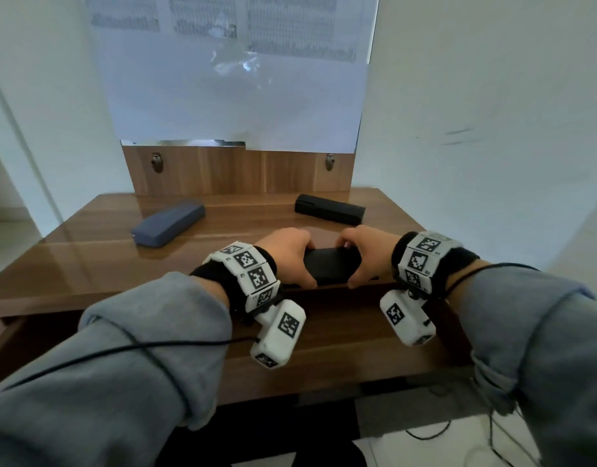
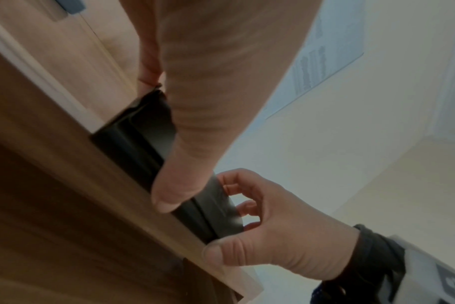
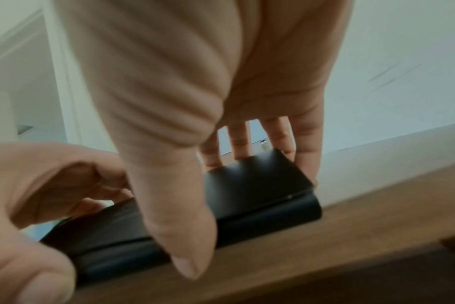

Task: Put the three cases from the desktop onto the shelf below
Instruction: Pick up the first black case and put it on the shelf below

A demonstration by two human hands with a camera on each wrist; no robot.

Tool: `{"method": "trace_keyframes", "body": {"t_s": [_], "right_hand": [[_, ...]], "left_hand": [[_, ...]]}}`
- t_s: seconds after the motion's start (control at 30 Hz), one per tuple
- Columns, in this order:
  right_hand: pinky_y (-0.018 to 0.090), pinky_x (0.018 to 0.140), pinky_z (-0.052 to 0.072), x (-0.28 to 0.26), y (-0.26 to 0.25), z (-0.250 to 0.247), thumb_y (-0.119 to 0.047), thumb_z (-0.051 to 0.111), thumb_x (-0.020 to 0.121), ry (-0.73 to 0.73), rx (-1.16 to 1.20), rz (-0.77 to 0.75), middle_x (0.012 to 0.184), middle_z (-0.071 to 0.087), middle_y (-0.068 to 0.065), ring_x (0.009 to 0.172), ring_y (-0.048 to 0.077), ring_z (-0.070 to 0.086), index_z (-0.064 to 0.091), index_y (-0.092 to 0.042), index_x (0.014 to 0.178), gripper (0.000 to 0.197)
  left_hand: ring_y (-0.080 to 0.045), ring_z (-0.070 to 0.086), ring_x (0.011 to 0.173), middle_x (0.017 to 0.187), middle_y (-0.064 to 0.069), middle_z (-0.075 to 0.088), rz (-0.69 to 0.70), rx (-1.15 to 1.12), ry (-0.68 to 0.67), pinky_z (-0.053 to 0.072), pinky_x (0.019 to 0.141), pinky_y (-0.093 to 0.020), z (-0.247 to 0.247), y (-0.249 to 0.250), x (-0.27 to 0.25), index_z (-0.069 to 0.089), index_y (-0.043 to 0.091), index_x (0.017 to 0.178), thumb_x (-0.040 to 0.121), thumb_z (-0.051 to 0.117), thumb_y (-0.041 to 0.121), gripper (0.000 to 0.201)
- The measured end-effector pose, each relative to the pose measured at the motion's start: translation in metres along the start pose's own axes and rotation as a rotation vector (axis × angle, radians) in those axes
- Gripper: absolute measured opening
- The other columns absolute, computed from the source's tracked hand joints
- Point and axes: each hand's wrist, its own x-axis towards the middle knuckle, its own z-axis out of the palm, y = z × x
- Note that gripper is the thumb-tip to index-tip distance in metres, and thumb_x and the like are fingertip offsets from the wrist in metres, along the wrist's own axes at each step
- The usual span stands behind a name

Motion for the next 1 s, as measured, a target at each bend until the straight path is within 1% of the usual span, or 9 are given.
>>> {"method": "trace_keyframes", "body": {"t_s": [0.07,0.2,0.33,0.4,0.63,0.77,0.83,0.93,1.0], "right_hand": [[0.037,0.095,0.051,-0.011,0.011,0.005,-0.028,0.086,0.065,-0.004,0.01,0.021,0.129,0.055,0.005,0.112,0.024,0.057,0.049,-0.019,0.13,0.075],[0.034,0.096,0.045,-0.03,0.024,0.011,-0.03,0.083,0.07,-0.127,0.019,0.036,0.133,0.055,0.002,0.117,0.022,0.055,0.047,-0.021,0.134,0.074],[0.03,0.087,0.046,-0.041,0.033,0.019,-0.031,0.082,0.071,-0.226,-0.019,0.038,0.13,0.057,0.002,0.1,0.015,0.053,0.047,-0.021,0.135,0.074],[0.029,0.086,0.047,-0.045,0.039,0.023,-0.031,0.082,0.071,-0.253,-0.032,0.052,0.129,0.056,0.001,0.098,0.014,0.052,0.047,-0.022,0.135,0.074],[0.033,0.093,0.048,-0.047,0.069,0.028,-0.032,0.083,0.07,-0.31,-0.038,0.114,0.133,0.053,0.001,0.115,0.021,0.054,0.046,-0.025,0.137,0.077],[0.034,0.098,0.047,-0.04,0.082,0.031,-0.031,0.082,0.071,-0.315,-0.066,0.119,0.134,0.055,0.002,0.12,0.023,0.054,0.046,-0.022,0.139,0.078],[0.034,0.1,0.046,-0.036,0.088,0.031,-0.031,0.081,0.073,-0.32,-0.085,0.124,0.136,0.054,0.002,0.123,0.023,0.053,0.044,-0.02,0.142,0.078],[0.036,0.106,0.044,-0.032,0.097,0.028,-0.035,0.078,0.077,-0.327,-0.039,0.155,0.14,0.052,0.003,0.126,0.024,0.051,0.043,-0.02,0.142,0.075],[0.034,0.104,0.045,-0.029,0.102,0.026,-0.036,0.075,0.079,-0.302,-0.008,0.152,0.138,0.055,0.004,0.123,0.024,0.053,0.047,-0.019,0.139,0.068]], "left_hand": [[-0.021,0.06,0.105,0.119,-0.002,0.062,0.022,0.01,-0.013,0.052,0.092,-0.037,0.006,0.011,0.001,0.057,0.017,0.125,0.068,0.081,0.038,0.065],[-0.022,0.061,0.107,0.119,-0.003,0.065,0.061,0.059,-0.143,0.052,0.095,-0.038,0.012,0.028,-0.003,0.06,0.013,0.126,0.071,0.079,0.041,0.065],[-0.022,0.064,0.104,0.116,-0.005,0.068,0.081,0.085,-0.238,0.054,0.092,-0.037,0.026,0.04,-0.003,0.064,0.013,0.122,0.071,0.078,0.045,0.063],[-0.022,0.066,0.102,0.115,-0.006,0.07,0.084,0.102,-0.276,0.055,0.09,-0.037,0.034,0.049,0.001,0.065,0.013,0.121,0.071,0.078,0.045,0.061],[-0.026,0.061,0.106,0.121,-0.008,0.063,0.059,0.169,-0.383,0.05,0.084,-0.036,0.057,0.073,0.022,0.053,0.011,0.127,0.077,0.07,0.051,0.066],[-0.026,0.063,0.099,0.115,-0.009,0.066,0.063,0.168,-0.388,0.051,0.079,-0.034,0.065,0.081,0.038,0.057,0.008,0.121,0.077,0.071,0.049,0.061],[-0.024,0.063,0.097,0.115,-0.009,0.066,0.06,0.167,-0.401,0.051,0.08,-0.034,0.072,0.086,0.046,0.057,0.008,0.122,0.079,0.07,0.049,0.061],[-0.026,0.064,0.104,0.12,-0.011,0.065,0.085,0.219,-0.421,0.052,0.085,-0.035,0.085,0.094,0.056,0.054,0.007,0.126,0.082,0.067,0.048,0.062],[-0.025,0.062,0.102,0.122,-0.013,0.063,0.113,0.276,-0.418,0.051,0.084,-0.035,0.095,0.098,0.061,0.053,0.004,0.127,0.084,0.064,0.048,0.063]]}}
